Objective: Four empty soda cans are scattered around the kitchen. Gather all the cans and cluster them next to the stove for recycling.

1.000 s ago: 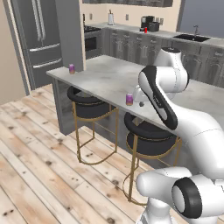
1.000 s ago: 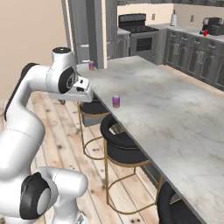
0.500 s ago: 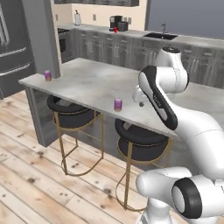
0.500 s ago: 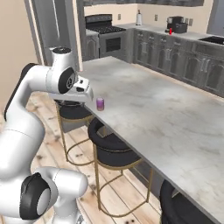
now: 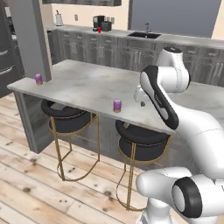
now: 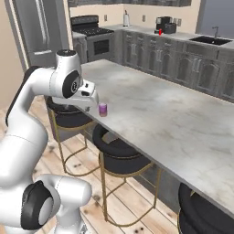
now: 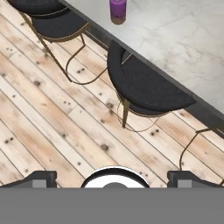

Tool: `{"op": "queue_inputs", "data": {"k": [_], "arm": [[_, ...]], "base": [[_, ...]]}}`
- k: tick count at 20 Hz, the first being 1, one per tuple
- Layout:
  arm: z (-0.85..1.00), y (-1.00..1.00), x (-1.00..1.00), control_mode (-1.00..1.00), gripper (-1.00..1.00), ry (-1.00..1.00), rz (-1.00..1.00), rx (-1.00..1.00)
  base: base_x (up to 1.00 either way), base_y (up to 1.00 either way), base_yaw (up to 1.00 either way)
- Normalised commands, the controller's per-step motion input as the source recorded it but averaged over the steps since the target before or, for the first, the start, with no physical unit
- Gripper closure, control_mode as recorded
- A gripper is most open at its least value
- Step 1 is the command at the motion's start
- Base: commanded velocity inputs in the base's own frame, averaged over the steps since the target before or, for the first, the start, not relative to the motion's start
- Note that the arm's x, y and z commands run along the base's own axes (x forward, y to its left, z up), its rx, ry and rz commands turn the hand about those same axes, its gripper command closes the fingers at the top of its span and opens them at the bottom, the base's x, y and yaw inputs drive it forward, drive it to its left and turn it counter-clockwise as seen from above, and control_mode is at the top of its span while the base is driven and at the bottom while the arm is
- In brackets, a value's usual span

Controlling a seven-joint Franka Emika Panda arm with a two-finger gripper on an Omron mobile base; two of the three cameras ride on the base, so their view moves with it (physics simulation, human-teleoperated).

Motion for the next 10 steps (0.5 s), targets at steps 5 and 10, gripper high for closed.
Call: {"op": "queue_inputs", "data": {"k": [5,10], "arm": [[0.00,0.00,0.00,1.00,-1.00,0.00,0.00,0.00],[0.00,0.00,0.00,1.00,-1.00,0.00,0.00,0.00]], "base": [[-0.06,0.62,-0.23],[-0.01,0.59,-0.26]]}}
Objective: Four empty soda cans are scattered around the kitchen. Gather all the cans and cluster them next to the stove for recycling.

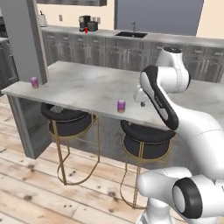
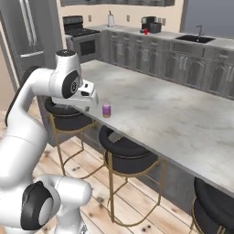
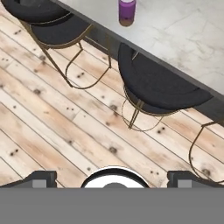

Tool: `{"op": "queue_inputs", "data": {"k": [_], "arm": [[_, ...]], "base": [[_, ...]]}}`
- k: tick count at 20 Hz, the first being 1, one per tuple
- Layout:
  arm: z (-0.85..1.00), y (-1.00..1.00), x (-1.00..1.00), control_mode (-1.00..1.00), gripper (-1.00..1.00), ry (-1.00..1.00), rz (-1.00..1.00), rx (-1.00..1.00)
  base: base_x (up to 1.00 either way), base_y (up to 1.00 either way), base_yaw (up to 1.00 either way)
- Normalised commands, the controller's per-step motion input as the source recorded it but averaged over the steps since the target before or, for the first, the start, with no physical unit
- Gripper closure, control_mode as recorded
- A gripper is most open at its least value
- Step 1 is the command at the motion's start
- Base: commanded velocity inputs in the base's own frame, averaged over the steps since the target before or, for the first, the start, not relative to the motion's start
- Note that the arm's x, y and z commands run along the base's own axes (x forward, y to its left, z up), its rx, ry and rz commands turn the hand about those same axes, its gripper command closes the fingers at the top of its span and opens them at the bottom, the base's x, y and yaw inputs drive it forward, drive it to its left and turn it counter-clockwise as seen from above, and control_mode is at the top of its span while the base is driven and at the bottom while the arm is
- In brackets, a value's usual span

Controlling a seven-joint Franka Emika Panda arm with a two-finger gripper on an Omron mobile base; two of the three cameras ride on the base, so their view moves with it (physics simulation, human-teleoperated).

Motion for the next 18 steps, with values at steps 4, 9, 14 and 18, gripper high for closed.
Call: {"op": "queue_inputs", "data": {"k": [4,9,14,18], "arm": [[0.00,0.00,0.00,1.00,-1.00,0.00,0.00,0.00],[0.00,0.00,0.00,1.00,-1.00,0.00,0.00,0.00],[0.00,0.00,0.00,1.00,-1.00,0.00,0.00,0.00],[0.00,0.00,0.00,1.00,-1.00,0.00,0.00,0.00]], "base": [[0.07,0.53,-0.30],[0.28,0.36,-0.38],[0.23,0.41,-0.36],[0.12,0.51,-0.30]]}}
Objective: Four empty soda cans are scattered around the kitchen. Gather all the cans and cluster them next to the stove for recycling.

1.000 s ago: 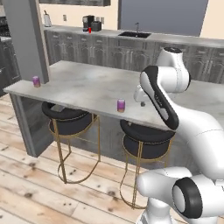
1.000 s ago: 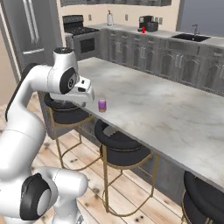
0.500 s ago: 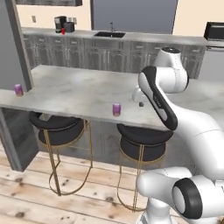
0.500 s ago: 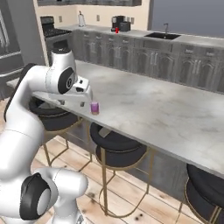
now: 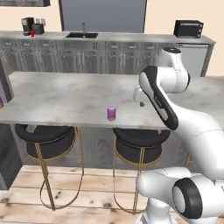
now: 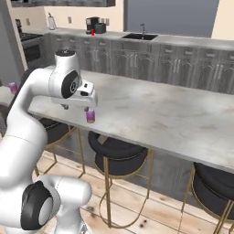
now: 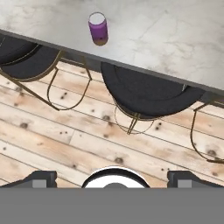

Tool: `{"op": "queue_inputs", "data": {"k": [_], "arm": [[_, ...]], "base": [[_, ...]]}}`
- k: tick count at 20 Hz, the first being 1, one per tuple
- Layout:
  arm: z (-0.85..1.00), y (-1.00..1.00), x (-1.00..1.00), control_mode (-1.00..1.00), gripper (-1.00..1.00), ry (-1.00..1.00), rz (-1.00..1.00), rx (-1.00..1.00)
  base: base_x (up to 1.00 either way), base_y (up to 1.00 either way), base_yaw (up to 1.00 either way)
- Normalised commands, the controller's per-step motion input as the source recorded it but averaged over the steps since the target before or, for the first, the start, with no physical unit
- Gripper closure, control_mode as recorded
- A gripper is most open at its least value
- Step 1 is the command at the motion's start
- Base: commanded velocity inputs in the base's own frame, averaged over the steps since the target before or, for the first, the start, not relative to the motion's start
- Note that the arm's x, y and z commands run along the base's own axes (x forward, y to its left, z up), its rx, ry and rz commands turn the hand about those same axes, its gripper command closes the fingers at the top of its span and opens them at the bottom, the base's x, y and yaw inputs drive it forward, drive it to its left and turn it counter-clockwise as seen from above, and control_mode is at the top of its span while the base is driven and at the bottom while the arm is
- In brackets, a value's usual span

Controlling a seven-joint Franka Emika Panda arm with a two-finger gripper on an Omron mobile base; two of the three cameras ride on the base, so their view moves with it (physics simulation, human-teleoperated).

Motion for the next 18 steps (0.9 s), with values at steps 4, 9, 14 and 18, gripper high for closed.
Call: {"op": "queue_inputs", "data": {"k": [4,9,14,18], "arm": [[0.00,0.00,0.00,1.00,-1.00,0.00,0.00,0.00],[0.00,0.00,0.00,1.00,-1.00,0.00,0.00,0.00],[0.00,0.00,0.00,1.00,-1.00,0.00,0.00,0.00],[0.00,0.00,0.00,1.00,-1.00,0.00,0.00,0.00]], "base": [[0.05,0.61,-0.25],[0.00,0.76,-0.16],[0.06,0.71,-0.18],[0.46,0.42,-0.22]]}}
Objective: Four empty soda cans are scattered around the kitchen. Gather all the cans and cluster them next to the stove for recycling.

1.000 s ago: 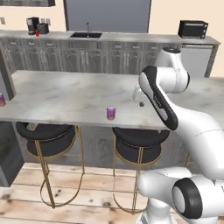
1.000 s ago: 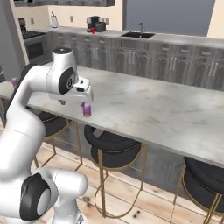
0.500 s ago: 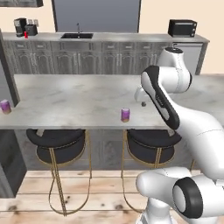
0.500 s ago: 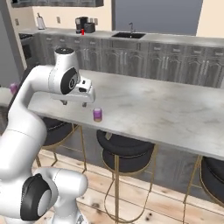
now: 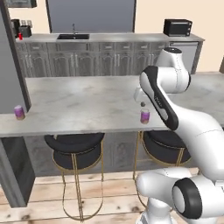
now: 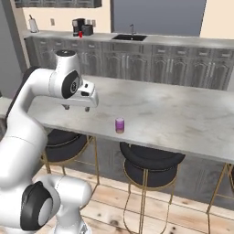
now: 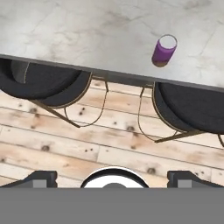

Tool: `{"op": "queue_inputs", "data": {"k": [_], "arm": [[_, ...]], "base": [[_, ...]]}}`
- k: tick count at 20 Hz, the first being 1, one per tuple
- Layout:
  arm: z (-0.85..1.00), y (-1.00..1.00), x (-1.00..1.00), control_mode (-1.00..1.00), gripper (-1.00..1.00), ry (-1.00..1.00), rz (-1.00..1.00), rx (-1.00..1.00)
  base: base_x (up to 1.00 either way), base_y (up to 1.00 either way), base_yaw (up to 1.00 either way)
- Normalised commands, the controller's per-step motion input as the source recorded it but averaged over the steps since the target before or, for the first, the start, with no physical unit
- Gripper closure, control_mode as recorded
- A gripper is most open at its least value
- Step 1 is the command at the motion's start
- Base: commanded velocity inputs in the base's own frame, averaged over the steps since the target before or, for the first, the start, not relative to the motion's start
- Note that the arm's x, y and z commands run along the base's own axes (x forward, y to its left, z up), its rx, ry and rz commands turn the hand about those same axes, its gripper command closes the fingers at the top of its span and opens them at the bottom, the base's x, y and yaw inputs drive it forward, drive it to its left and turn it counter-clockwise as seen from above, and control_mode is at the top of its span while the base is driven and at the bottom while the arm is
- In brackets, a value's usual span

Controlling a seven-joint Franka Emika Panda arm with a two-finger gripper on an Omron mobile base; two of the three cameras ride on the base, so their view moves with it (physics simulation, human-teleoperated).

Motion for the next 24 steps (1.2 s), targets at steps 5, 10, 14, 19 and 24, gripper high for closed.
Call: {"op": "queue_inputs", "data": {"k": [5,10,14,19,24], "arm": [[0.00,0.00,0.00,1.00,-1.00,0.00,0.00,0.00],[0.00,0.00,0.00,1.00,-1.00,0.00,0.00,0.00],[0.00,0.00,0.00,1.00,-1.00,0.00,0.00,0.00],[0.00,0.00,0.00,1.00,-1.00,0.00,0.00,0.00],[0.00,0.00,0.02,-1.00,-1.00,0.00,0.00,0.00]], "base": [[0.50,0.05,-0.18],[0.19,-0.19,-0.11],[0.06,-0.09,-0.09],[0.01,0.00,-0.06],[0.00,0.00,0.00]]}}
